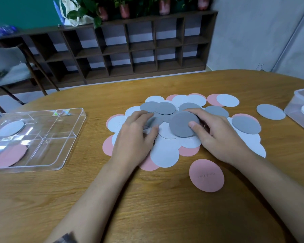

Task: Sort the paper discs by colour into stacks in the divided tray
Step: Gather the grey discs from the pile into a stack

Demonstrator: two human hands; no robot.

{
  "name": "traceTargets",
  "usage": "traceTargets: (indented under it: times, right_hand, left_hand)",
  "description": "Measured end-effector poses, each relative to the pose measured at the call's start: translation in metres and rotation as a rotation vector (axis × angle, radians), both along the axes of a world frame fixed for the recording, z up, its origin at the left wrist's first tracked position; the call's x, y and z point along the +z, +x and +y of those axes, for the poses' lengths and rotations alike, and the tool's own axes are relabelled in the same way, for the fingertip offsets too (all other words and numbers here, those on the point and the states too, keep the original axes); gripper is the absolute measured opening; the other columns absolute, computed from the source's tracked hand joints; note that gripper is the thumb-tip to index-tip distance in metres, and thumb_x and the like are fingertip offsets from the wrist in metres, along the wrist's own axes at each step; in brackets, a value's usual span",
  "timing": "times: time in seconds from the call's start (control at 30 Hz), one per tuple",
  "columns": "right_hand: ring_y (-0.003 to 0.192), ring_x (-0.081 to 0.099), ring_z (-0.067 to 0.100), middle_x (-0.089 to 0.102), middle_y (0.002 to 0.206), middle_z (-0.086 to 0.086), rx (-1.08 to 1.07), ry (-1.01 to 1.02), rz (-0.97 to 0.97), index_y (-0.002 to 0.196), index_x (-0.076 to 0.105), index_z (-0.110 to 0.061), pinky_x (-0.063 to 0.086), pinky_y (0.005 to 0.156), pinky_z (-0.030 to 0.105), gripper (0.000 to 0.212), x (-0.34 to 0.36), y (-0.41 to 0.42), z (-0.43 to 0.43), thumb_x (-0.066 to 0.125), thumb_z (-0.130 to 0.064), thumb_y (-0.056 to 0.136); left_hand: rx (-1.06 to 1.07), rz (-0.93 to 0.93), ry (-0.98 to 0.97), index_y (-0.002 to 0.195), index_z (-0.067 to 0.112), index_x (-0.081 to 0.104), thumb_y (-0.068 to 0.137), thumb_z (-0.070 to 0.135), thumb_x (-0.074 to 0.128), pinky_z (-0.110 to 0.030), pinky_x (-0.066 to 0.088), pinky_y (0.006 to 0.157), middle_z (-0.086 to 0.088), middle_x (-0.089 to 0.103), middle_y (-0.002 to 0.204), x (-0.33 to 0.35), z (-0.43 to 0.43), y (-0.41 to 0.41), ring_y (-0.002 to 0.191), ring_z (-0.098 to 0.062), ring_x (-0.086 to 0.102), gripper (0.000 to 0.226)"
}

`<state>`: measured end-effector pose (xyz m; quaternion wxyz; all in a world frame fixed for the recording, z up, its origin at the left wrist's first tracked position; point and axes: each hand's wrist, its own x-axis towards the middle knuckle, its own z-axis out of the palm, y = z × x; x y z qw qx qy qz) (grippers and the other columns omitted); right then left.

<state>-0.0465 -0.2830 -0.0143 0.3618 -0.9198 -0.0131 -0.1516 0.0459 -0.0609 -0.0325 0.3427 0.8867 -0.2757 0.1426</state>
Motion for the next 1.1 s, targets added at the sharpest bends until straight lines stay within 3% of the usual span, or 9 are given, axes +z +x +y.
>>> traceTargets:
  times: [0.1,0.2,0.33,0.5,0.6,0.7,0.9,1.03,1.1]
  right_hand:
    - [0.093,0.055,0.008,0.066,0.106,-0.008,-0.029,0.017,-0.008,0.138,0.054,-0.037,0.045,0.069,0.020,0.035,0.002,0.000,-0.002,0.053,-0.026,0.105]
    - [0.092,0.054,0.006,0.065,0.105,-0.010,-0.035,0.008,0.004,0.138,0.054,-0.038,0.044,0.066,0.016,0.035,0.002,-0.001,-0.002,0.053,-0.028,0.105]
    - [0.090,0.057,0.009,0.066,0.107,-0.009,-0.037,-0.008,0.021,0.138,0.054,-0.039,0.044,0.064,0.016,0.035,0.000,0.001,-0.003,0.052,-0.030,0.105]
    - [0.091,0.057,0.008,0.065,0.107,-0.010,-0.051,0.002,0.021,0.138,0.054,-0.038,0.043,0.065,0.018,0.035,0.001,0.001,-0.003,0.052,-0.028,0.105]
    - [0.088,0.056,0.006,0.065,0.103,-0.010,-0.059,0.004,0.007,0.137,0.056,-0.036,0.042,0.062,0.014,0.034,0.001,0.001,-0.003,0.053,-0.026,0.105]
    - [0.084,0.055,0.009,0.066,0.096,-0.007,-0.071,0.025,-0.030,0.133,0.059,-0.034,0.046,0.067,0.023,0.031,0.001,0.001,-0.004,0.053,-0.023,0.104]
    - [0.088,0.054,0.005,0.067,0.101,-0.006,-0.119,0.042,-0.049,0.134,0.060,-0.032,0.042,0.066,0.013,0.033,0.001,0.002,-0.006,0.053,-0.021,0.104]
    - [0.088,0.056,0.006,0.068,0.105,-0.004,-0.115,0.067,-0.039,0.136,0.059,-0.033,0.044,0.068,0.016,0.034,0.002,0.002,-0.005,0.051,-0.022,0.105]
    - [0.090,0.058,0.009,0.069,0.105,-0.007,-0.088,0.101,-0.033,0.134,0.060,-0.036,0.049,0.077,0.027,0.033,0.003,0.001,-0.003,0.049,-0.020,0.106]
  left_hand:
    - [-0.009,0.069,0.126,0.144,0.019,0.060,0.096,0.034,0.067,-0.039,0.052,0.100,0.006,0.053,0.151,-0.004,0.004,0.004,0.122,-0.022,0.062,0.050]
    - [-0.012,0.021,0.154,0.133,0.018,0.066,0.096,0.036,0.067,-0.042,0.056,0.087,0.009,0.063,0.135,-0.001,0.004,0.001,0.109,-0.021,0.066,0.041]
    - [0.040,-0.005,0.147,0.125,0.023,0.071,0.092,0.037,0.075,-0.040,0.053,0.089,0.006,0.071,0.125,0.005,0.005,0.000,0.115,-0.023,0.063,0.036]
    - [0.038,-0.023,0.193,0.118,0.024,0.074,0.091,0.039,0.074,-0.043,0.053,0.081,0.004,0.071,0.108,0.009,0.007,0.000,0.104,-0.025,0.063,0.031]
    - [-0.006,-0.051,0.211,0.107,0.023,0.077,0.094,0.043,0.067,-0.043,0.054,0.077,0.003,0.072,0.102,0.010,0.009,0.000,0.098,-0.025,0.064,0.026]
    - [-0.048,-0.078,0.226,0.094,0.023,0.079,0.092,0.047,0.054,-0.042,0.055,0.070,0.004,0.071,0.094,0.015,0.009,-0.003,0.090,-0.024,0.065,0.035]
    - [-0.127,-0.230,0.131,0.088,0.017,0.074,0.097,0.033,0.055,-0.043,0.053,0.061,0.006,0.066,0.085,0.021,0.008,-0.009,0.079,-0.021,0.060,0.026]
    - [-0.151,-0.291,0.063,0.090,0.014,0.064,0.105,0.029,0.051,-0.041,0.049,0.061,0.007,0.059,0.077,0.024,0.001,-0.018,0.072,-0.015,0.054,0.025]
    - [-0.183,-0.252,-0.013,0.092,0.014,0.063,0.107,0.025,0.053,-0.030,0.044,0.061,0.013,0.053,0.076,0.022,-0.006,-0.023,0.068,-0.004,0.049,0.020]
